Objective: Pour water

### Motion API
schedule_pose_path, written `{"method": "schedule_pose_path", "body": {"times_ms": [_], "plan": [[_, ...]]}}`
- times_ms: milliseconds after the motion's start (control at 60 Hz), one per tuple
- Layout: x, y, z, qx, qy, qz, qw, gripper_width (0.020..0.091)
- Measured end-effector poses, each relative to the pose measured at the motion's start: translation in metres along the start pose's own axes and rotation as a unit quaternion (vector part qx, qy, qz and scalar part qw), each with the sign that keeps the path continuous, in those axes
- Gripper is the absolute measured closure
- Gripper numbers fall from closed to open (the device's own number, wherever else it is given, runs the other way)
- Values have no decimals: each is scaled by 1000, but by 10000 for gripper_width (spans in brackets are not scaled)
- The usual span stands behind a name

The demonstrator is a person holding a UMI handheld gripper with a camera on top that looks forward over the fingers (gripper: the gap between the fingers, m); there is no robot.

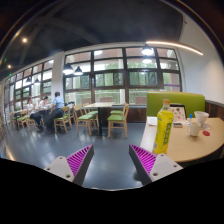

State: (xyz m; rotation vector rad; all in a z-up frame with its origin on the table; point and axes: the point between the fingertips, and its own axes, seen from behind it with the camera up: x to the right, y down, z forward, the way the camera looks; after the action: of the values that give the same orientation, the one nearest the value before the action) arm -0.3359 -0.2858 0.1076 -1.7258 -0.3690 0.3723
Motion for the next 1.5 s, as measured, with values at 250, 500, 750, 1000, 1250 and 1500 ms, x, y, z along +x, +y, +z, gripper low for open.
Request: {"method": "schedule_pose_path", "body": {"times_ms": [250, 500, 750, 1000, 1250, 1500], "plan": [[57, -14, -9, 18, 36, 2, 999, 294], [173, -19, 24, 45, 107, 2, 993, 279], [215, -22, 108, 43, 114, -13, 992, 281], [240, -14, 168, 53, 136, 15, 989, 652], [248, -15, 176, 54, 140, 9, 989, 831], [281, -44, 190, 55, 109, 90, 988, 831]]}}
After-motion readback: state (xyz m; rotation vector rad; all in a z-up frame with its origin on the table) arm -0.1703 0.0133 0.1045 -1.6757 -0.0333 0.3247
